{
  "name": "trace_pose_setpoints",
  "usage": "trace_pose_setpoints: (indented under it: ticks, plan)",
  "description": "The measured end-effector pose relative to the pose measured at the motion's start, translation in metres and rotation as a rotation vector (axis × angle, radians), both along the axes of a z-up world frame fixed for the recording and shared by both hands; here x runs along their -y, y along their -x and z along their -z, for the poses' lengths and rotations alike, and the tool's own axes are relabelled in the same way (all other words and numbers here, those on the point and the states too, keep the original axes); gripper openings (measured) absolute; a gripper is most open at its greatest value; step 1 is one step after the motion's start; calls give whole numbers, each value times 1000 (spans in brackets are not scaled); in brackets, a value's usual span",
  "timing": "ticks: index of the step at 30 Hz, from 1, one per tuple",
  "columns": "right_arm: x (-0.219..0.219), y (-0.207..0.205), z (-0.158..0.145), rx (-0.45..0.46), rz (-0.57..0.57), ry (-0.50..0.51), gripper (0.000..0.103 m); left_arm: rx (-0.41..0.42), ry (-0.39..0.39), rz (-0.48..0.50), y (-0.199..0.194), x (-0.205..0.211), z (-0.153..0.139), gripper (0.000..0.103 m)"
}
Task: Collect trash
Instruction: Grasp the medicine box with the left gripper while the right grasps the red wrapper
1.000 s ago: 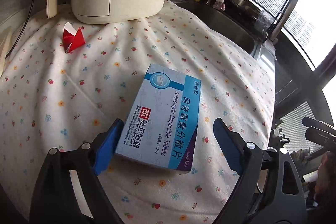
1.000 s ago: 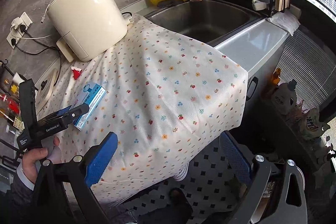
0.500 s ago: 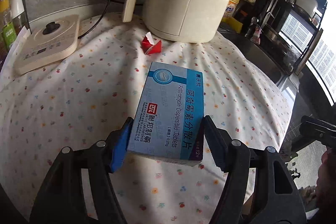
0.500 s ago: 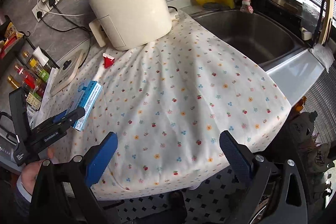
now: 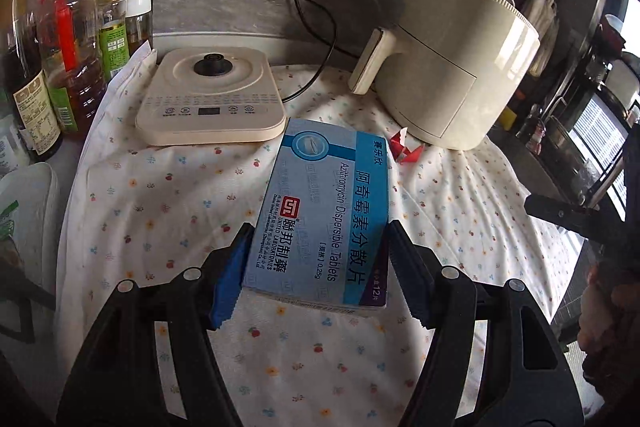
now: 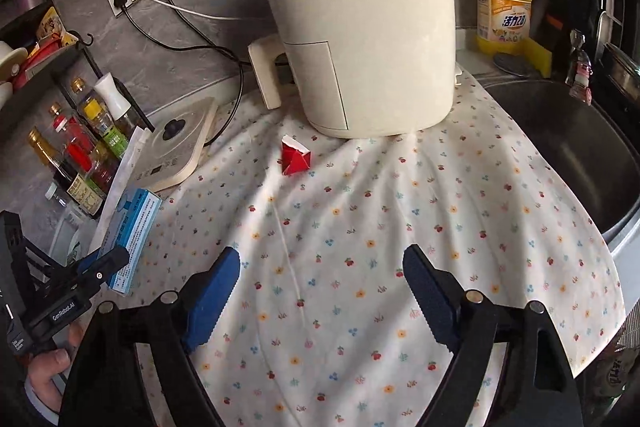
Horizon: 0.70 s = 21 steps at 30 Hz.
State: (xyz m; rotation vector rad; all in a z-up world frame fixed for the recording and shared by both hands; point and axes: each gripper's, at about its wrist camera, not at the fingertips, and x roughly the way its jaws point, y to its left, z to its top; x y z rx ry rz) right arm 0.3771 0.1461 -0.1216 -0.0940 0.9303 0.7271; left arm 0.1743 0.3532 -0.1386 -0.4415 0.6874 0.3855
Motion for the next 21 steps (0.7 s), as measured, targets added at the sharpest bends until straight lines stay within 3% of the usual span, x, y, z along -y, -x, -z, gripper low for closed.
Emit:
trace_pose_setpoints:
  ticks: [4,9,17,19,20,21]
  plan:
    - [-35,-18,9,0,-6,0,72,6,-15,-13,-4,-18,-3,67]
    - [-75,-42,29,-35,-6,5,56,3,7,-40,-7,-34,3,67]
    - [-121,-77,62,-27,75,30,50,-11,40,-76,0,-52,17,67]
    - [-129,-84,73,-33,85,46,42,-19,60,-87,4,-58,21,67]
    - [-133,-87,80,-48,78,65,18,-22,69,-93,5,-60,23,67]
    - [-134,-87,82,-56,81,63,19,-20,79,-99,7,-63,24,67]
